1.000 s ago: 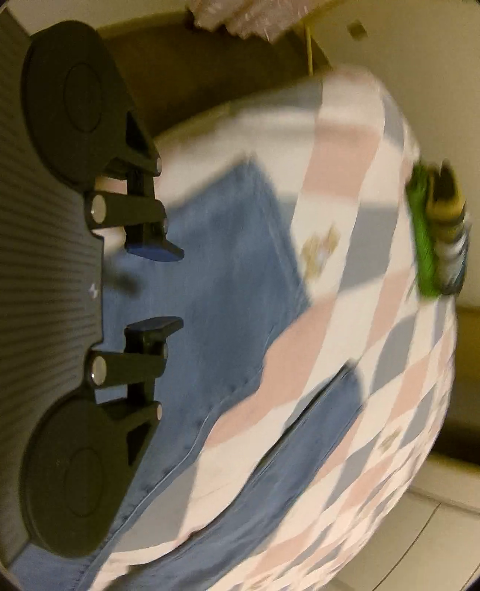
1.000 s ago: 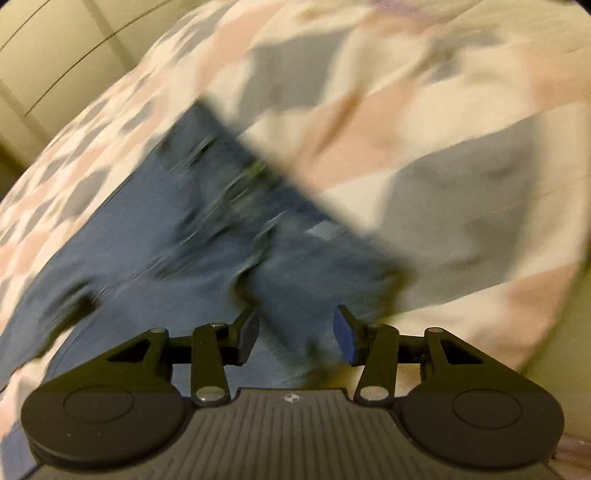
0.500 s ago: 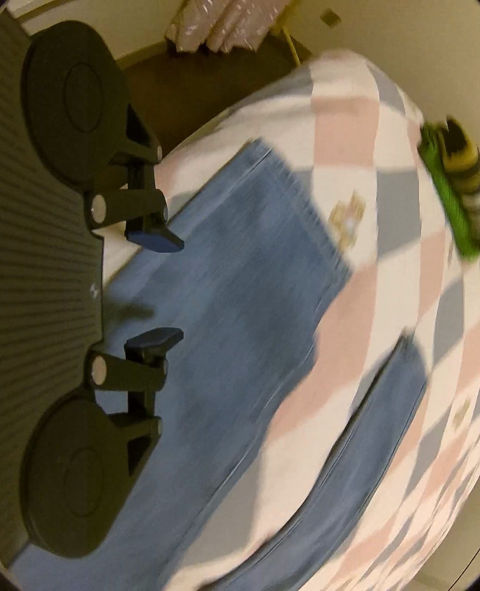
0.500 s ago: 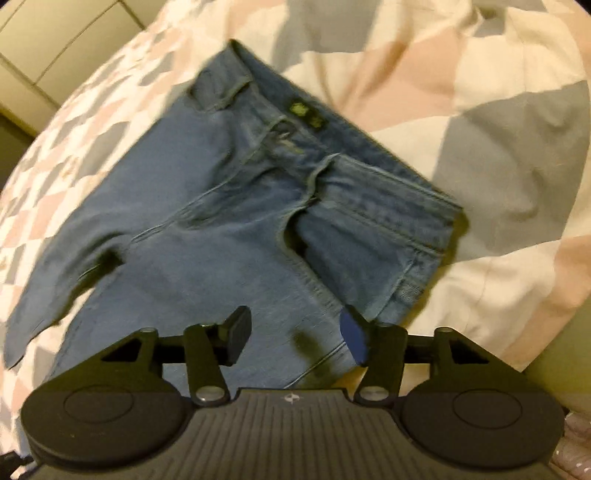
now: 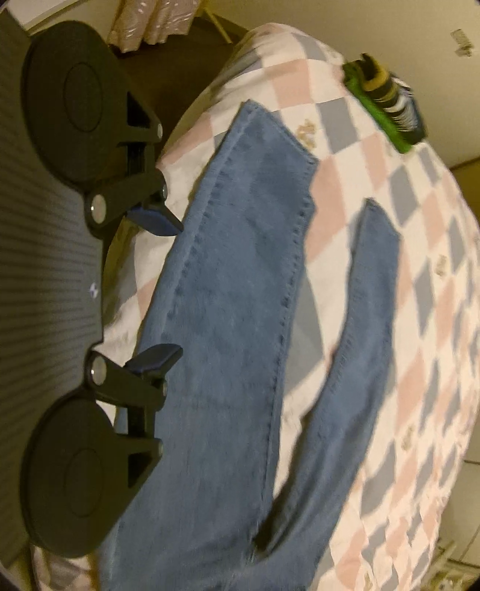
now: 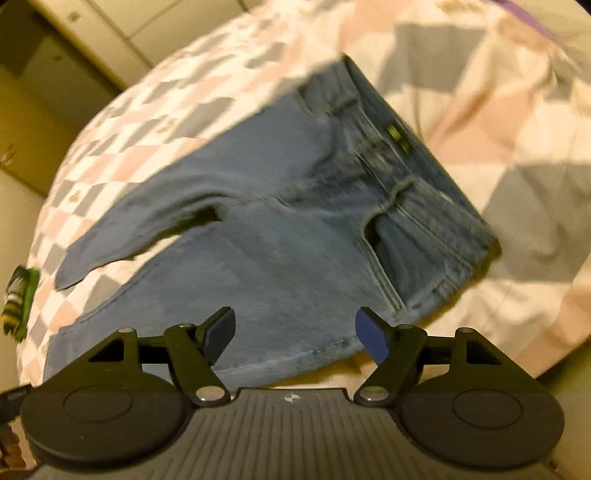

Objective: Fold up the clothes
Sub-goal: 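Open both grippers and pull back from the flattened jeans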

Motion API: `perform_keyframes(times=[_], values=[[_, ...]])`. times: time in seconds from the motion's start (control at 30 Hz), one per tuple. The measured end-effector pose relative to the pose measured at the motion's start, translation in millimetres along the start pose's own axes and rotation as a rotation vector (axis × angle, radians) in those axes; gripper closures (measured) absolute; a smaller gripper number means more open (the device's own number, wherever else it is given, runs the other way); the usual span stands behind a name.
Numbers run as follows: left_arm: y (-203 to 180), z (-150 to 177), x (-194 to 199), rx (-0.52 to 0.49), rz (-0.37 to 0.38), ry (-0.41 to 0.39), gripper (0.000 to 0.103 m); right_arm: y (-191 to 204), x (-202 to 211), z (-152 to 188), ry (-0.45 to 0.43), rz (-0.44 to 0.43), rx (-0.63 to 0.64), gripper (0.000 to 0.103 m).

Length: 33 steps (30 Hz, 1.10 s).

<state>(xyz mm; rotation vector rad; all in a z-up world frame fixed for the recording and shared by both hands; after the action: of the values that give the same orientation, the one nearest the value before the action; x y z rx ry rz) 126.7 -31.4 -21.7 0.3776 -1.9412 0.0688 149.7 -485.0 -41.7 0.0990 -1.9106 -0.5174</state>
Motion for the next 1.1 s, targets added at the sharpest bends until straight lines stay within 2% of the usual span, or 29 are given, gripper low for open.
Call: perform_keyframes(times=[0.2,0.47,0.83,1.1], values=[[-13,7,49,-0.026,-0.013,-0.069,0.040,12,22,7,-0.004,-0.031,0.076,0.024],[-26,18,77,-0.061,-0.020,-0.098,0.039,15,31,21,0.012,-0.056,0.111,0.022],[-37,26,92,-0.090,-0.006,-0.109,0.037,3,44,25,-0.001,-0.061,0.089,0.020],[-52,20,85,-0.124,0.001,-0.088,0.036,-9,44,22,0.003,-0.052,0.051,0.019]])
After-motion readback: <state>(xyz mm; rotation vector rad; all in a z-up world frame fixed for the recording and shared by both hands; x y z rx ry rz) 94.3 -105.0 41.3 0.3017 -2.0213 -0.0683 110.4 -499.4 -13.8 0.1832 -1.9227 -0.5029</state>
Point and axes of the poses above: each gripper's, at about its wrist camera, not at the fingertips, and x roughly against the way its jaws point, y to its left, z to its underside, the point moved 6 cm from there along -x, roughly the way its jaws point, and after that the axes turned 4 degrees about y, right-handed, at the moved point
